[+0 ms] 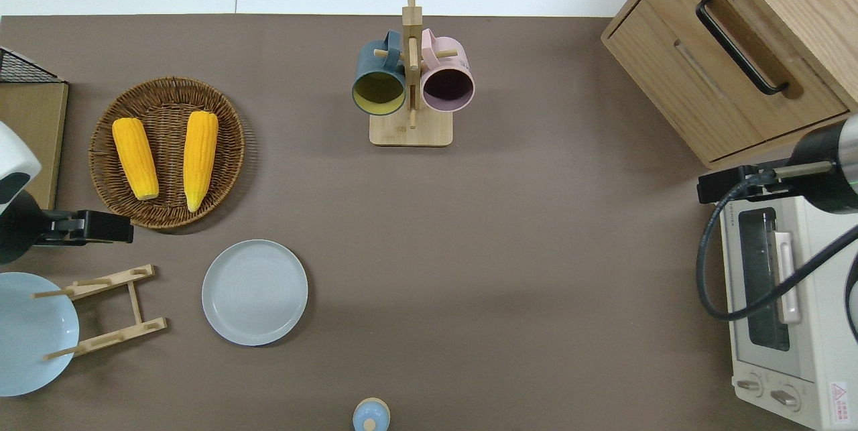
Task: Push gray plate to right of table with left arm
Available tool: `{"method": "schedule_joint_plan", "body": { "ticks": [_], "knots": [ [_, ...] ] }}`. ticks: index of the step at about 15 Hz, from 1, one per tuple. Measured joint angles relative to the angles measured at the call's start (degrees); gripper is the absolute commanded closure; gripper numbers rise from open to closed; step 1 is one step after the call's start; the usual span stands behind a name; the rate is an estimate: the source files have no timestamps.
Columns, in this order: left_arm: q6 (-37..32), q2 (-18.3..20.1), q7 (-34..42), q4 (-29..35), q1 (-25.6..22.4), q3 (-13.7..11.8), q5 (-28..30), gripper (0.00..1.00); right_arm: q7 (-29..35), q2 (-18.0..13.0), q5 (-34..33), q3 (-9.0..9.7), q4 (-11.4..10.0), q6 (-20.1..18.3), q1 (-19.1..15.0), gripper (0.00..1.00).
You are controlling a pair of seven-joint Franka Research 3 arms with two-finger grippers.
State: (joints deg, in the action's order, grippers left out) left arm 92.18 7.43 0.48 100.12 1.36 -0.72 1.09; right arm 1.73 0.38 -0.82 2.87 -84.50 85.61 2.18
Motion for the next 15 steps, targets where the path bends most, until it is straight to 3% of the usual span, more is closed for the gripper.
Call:
{"method": "schedule_joint_plan", "body": {
  "ticks": [6,15],
  "knots": [
    [-3.9,0.5,0.0,-4.7,0.1,0.1,0.0,0.01,0.0,0.0,0.0,0.0,0.0,0.0,0.0,0.017],
    [-5.6,-0.2,0.0,-4.7,0.0,-0.5,0.0,0.01,0.0,0.0,0.0,0.0,0.0,0.0,0.0,0.017]
  ]
}}
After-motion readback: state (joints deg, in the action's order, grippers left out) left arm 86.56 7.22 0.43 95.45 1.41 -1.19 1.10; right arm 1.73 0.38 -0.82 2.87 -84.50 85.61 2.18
